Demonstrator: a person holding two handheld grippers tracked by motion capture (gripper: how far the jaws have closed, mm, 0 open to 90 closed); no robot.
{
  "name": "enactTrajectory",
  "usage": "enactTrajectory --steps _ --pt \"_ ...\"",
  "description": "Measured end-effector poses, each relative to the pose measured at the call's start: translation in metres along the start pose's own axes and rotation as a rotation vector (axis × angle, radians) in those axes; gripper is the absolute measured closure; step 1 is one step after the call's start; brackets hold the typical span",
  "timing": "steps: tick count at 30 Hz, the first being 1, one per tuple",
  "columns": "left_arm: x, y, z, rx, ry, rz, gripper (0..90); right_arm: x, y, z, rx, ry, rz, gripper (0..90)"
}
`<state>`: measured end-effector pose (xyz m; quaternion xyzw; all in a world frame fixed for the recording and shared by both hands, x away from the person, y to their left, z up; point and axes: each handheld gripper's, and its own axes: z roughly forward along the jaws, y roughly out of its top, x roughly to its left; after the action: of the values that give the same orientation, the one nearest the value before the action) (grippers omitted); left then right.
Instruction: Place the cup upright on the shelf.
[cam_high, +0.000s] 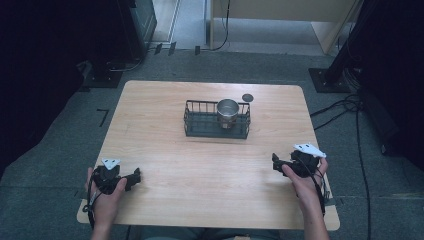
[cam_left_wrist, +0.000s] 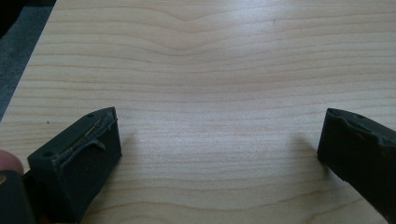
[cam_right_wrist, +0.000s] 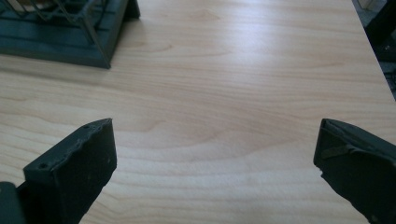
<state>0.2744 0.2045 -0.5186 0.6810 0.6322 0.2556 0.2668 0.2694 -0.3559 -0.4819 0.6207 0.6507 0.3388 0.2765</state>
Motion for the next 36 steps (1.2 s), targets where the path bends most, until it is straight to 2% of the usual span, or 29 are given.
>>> enactTrajectory --steps 17,28,36 --pt "0.000 0.000 0.000 0.000 0.000 0.000 0.0 -0.024 -0.043 -0.006 0.070 -0.048 0.056 0.0" --pt "0.000 0.000 0.000 0.000 0.000 0.000 0.0 -0.037 -0.064 -0.014 0.107 -0.078 0.063 0.0" --pt "0.000 0.000 0.000 0.000 0.000 0.000 0.0 -0.039 -0.074 -0.023 0.105 -0.110 0.054 0.0"
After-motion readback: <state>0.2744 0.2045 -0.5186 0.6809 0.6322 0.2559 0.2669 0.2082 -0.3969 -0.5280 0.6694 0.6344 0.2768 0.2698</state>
